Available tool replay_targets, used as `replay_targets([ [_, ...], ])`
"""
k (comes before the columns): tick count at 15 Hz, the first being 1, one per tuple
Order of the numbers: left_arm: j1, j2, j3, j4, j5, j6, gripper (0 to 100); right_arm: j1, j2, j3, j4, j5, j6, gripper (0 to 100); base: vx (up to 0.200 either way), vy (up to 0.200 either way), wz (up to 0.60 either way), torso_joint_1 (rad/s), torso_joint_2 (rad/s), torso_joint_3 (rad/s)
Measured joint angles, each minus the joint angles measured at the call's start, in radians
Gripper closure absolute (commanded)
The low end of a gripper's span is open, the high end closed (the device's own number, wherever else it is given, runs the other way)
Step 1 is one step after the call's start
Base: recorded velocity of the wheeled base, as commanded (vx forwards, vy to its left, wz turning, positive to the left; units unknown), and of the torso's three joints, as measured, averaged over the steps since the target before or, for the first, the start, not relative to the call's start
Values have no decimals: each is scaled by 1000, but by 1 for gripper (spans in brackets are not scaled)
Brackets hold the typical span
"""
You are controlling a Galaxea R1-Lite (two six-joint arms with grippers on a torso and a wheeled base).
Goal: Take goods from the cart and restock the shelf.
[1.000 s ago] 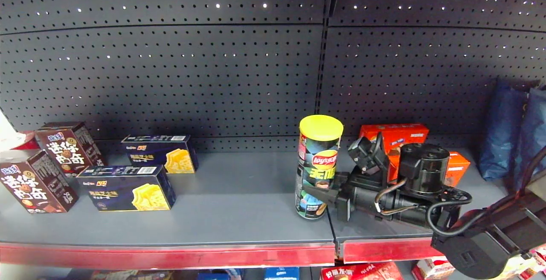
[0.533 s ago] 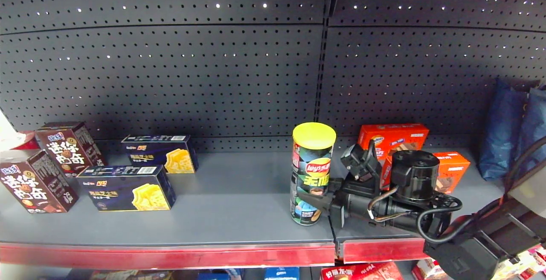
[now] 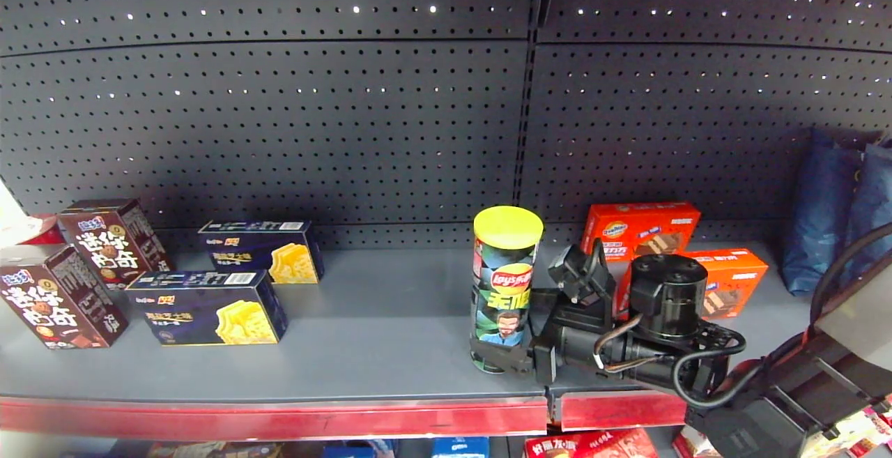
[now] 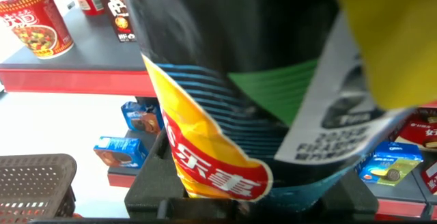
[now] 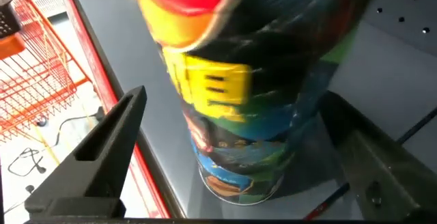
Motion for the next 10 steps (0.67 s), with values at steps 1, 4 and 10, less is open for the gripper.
replay_targets([
  [1, 0, 0, 2, 0, 0, 0, 100, 0, -10, 16, 0, -13, 0, 0, 0, 0, 0, 0, 0, 0],
  [4, 0, 0, 4, 0, -1, -1, 100, -3, -58, 91, 2, -53, 0, 0, 0, 0, 0, 0, 0, 0],
  [10, 0, 0, 6, -2, -1, -1, 100, -15, -255, 252, 13, -79, -1, 0, 0, 0, 0, 0, 0, 0],
])
